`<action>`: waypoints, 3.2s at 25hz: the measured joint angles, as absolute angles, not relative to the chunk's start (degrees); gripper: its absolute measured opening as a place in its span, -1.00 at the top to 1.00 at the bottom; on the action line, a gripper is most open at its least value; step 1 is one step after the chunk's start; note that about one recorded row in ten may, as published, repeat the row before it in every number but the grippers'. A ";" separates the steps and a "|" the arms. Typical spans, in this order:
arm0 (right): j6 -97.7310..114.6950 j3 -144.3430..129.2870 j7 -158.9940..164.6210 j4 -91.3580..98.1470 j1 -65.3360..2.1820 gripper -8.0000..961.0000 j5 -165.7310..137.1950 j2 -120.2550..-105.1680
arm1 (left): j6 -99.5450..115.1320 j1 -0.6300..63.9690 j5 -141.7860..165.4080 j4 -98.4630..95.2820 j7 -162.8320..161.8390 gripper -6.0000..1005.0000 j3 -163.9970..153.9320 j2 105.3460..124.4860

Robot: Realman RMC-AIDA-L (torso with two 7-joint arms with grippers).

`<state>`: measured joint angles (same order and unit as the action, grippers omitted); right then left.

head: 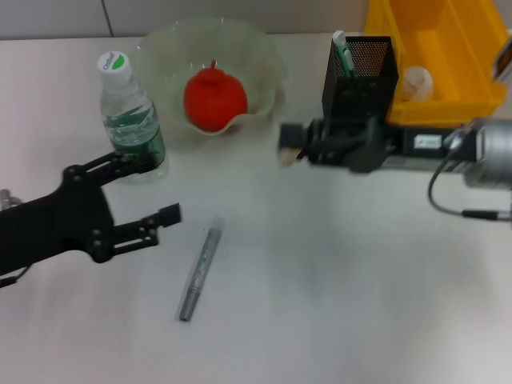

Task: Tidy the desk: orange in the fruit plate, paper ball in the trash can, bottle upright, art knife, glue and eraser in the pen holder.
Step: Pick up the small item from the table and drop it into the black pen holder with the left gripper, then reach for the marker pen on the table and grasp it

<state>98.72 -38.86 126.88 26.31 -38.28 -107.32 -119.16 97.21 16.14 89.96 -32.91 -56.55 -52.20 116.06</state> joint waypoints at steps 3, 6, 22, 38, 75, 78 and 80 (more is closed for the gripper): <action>99.71 -38.85 122.27 33.08 -36.08 0.12 -104.36 -119.06 | 97.16 15.02 90.00 -32.79 -57.54 -0.61 -50.49 115.41; 100.03 -38.78 119.41 39.77 -34.56 0.12 -103.17 -118.62 | 97.38 13.61 90.00 -32.80 -58.57 -0.61 -48.67 115.20; 87.70 -35.83 109.99 56.16 -37.53 0.10 -117.16 -115.75 | 98.65 12.87 89.86 -32.82 -65.87 -0.61 -46.38 115.72; 76.98 -50.74 126.13 58.68 -50.68 -0.01 -143.65 -116.97 | 101.15 13.50 91.81 -34.92 -73.22 -0.61 -46.88 113.84; 106.23 -63.67 154.64 80.91 -55.31 -0.61 -149.21 -119.26 | 102.41 12.55 99.34 -39.50 -68.79 -0.60 -46.71 113.12; 106.85 -68.52 159.47 80.52 -55.34 -0.61 -146.81 -119.40 | 102.82 12.06 100.66 -40.69 -67.85 -0.60 -46.62 112.95; 104.93 -72.94 163.50 76.83 -56.23 -0.61 -144.29 -119.53 | 103.16 11.45 101.26 -41.53 -66.37 -0.60 -46.53 112.55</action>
<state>104.93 -72.94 163.50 76.83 -56.23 -144.29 -119.53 103.16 11.45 101.26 -41.53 -66.37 -46.53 112.55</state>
